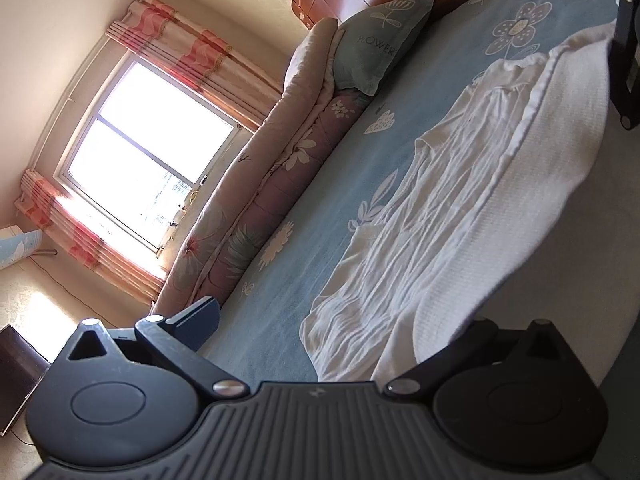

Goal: Fold clothes
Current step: 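Lift the hem with both grippers and fold it over toward the collar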

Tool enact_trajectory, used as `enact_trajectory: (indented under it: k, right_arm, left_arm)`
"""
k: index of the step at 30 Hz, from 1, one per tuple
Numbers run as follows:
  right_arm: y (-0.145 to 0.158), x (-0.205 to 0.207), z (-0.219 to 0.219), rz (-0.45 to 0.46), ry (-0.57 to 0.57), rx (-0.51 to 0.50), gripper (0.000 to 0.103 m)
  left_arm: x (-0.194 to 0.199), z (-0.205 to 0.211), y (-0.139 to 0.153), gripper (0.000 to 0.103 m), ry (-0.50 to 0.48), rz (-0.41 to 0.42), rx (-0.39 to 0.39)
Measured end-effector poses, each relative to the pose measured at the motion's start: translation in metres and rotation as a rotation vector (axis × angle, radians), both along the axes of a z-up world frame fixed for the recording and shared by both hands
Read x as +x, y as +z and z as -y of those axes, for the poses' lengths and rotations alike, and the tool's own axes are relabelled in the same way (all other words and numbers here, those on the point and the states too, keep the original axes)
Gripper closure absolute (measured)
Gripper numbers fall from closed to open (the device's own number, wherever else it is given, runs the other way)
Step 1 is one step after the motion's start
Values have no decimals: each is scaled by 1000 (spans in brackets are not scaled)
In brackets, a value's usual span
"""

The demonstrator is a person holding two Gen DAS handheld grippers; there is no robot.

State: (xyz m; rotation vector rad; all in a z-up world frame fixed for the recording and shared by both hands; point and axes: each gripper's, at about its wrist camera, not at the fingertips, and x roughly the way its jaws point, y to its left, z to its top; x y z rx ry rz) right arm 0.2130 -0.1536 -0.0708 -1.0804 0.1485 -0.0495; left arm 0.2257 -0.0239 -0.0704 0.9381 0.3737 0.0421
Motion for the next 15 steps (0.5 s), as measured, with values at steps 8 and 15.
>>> enact_trajectory:
  k: [8,15]
  right_arm:
    - [5,47,-8,17,-13,10,0]
    - [2,93,-15,46,-4,-3,0]
  left_arm:
    - [45,-2,-2,0,22,27,5]
    - [89,-8,-7,0,24,45,26]
